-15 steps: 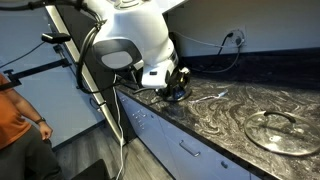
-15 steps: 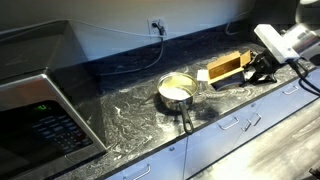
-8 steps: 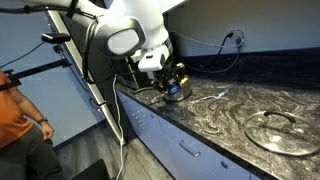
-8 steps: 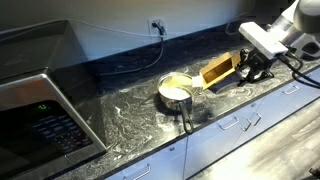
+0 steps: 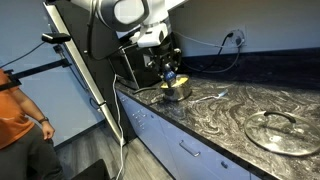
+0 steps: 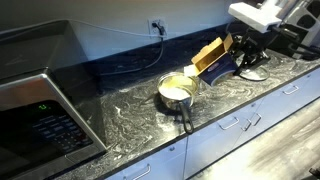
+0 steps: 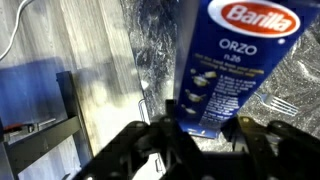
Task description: Pour the contents in the box into the pot
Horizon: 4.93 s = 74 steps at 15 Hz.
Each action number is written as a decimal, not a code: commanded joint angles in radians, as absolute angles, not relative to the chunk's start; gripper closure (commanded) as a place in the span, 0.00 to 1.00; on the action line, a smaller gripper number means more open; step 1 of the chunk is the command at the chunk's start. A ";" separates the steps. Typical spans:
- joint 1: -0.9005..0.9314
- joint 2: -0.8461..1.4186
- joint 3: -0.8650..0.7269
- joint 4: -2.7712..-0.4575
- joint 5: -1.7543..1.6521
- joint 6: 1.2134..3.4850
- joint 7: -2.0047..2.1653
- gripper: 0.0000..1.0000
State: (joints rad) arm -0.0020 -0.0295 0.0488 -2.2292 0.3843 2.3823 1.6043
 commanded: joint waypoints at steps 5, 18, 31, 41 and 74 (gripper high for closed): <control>0.009 -0.009 0.040 -2.201 0.371 2.365 1.632 0.80; 0.023 0.046 0.040 -2.045 0.196 2.130 1.906 0.80; 0.113 0.165 0.046 -1.887 -0.007 2.086 2.217 0.80; 0.156 0.243 0.038 -1.759 -0.163 1.945 2.385 0.80; 0.304 0.389 0.050 -1.523 -0.453 1.600 2.562 0.80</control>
